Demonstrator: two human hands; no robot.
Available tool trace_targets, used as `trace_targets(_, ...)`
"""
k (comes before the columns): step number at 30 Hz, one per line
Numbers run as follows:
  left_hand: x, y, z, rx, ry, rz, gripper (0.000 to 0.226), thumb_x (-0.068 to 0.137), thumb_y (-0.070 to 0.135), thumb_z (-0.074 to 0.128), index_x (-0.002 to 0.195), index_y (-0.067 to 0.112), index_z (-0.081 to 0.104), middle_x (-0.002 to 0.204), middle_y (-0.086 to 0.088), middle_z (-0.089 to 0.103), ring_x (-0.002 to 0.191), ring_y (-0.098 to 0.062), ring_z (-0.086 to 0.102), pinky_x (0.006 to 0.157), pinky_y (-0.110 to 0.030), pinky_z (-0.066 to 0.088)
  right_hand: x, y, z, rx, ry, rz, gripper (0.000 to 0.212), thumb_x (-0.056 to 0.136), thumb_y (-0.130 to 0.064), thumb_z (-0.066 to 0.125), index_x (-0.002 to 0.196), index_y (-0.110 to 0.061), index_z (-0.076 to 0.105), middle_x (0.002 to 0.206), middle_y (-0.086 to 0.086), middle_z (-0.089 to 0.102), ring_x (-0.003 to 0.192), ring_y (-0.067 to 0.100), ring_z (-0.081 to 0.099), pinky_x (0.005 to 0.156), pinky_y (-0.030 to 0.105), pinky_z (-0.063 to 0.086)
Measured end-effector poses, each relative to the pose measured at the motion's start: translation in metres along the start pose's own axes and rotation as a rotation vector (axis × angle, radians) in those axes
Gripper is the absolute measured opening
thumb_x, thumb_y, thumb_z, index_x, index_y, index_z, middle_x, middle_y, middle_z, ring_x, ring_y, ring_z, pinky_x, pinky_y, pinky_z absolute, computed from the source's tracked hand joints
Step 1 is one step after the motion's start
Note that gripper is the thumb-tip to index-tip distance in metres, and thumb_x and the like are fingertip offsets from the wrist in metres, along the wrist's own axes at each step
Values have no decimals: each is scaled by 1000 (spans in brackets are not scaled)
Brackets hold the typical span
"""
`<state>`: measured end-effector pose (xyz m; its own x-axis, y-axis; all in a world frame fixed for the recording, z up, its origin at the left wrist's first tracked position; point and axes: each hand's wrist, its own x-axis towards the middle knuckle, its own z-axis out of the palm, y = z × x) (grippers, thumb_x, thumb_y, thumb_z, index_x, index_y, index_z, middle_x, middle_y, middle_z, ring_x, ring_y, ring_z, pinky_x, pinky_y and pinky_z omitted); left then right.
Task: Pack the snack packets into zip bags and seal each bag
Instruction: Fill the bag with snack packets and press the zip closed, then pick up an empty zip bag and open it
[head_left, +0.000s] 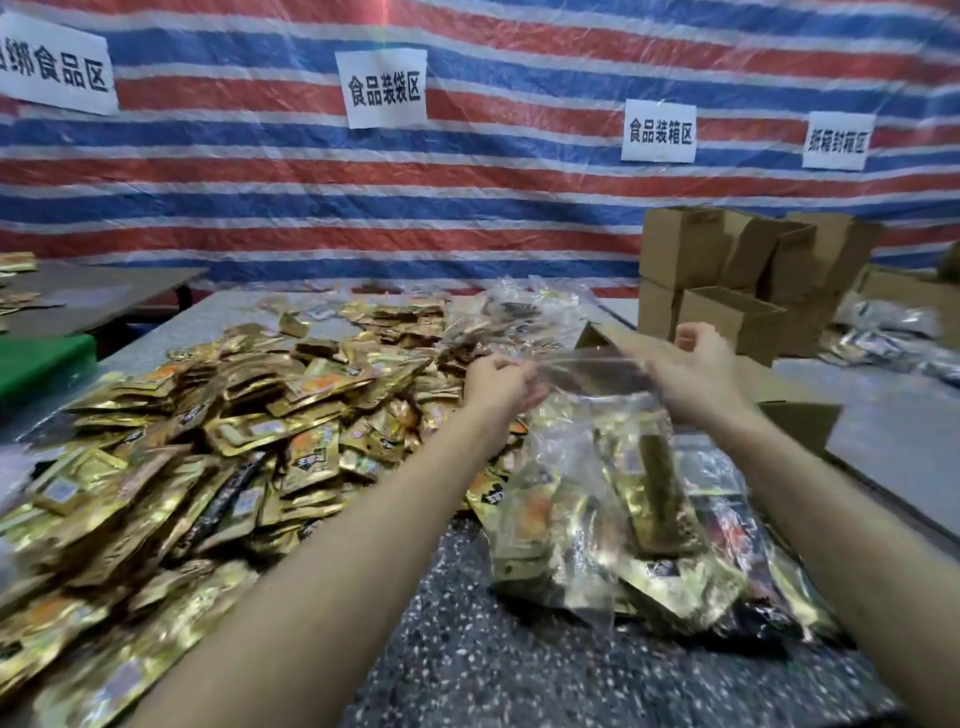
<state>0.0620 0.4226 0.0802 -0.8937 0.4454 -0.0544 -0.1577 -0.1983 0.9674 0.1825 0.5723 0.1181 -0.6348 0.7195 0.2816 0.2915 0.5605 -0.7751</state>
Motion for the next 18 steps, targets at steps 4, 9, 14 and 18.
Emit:
trace_targets(4,8,-47,-12,264,-63,-83,27,100,6,55,127,2,54,112,-13,63,100,-26,67,95,-40,56,-45,31,52,-523,-125,-336,48,92,-47,59,137,-32,51,144,-4,47,125,22,49,105,47,43)
trace_targets(9,-22,-45,-51,599,-49,177,64,98,23,61,154,21,31,141,3,50,98,1,57,79,-19,50,-66,40,70,-599,-293,-276,26,94,-46,50,108,-33,68,121,-10,63,119,16,52,107,48,36)
trace_targets(14,-79,-14,-116,737,8,524,29,98,26,60,127,29,60,118,17,61,98,7,57,79,-16,51,-71,-3,77,-612,-207,-378,39,95,-43,55,131,-32,60,141,-5,55,131,23,48,109,47,36)
trace_targets(18,-122,4,-174,868,106,671,17,97,31,62,114,31,65,109,24,63,103,7,57,84,-18,48,-101,-51,108,-426,-247,-562,39,94,-38,58,130,-27,63,135,-3,60,124,22,53,108,44,41)
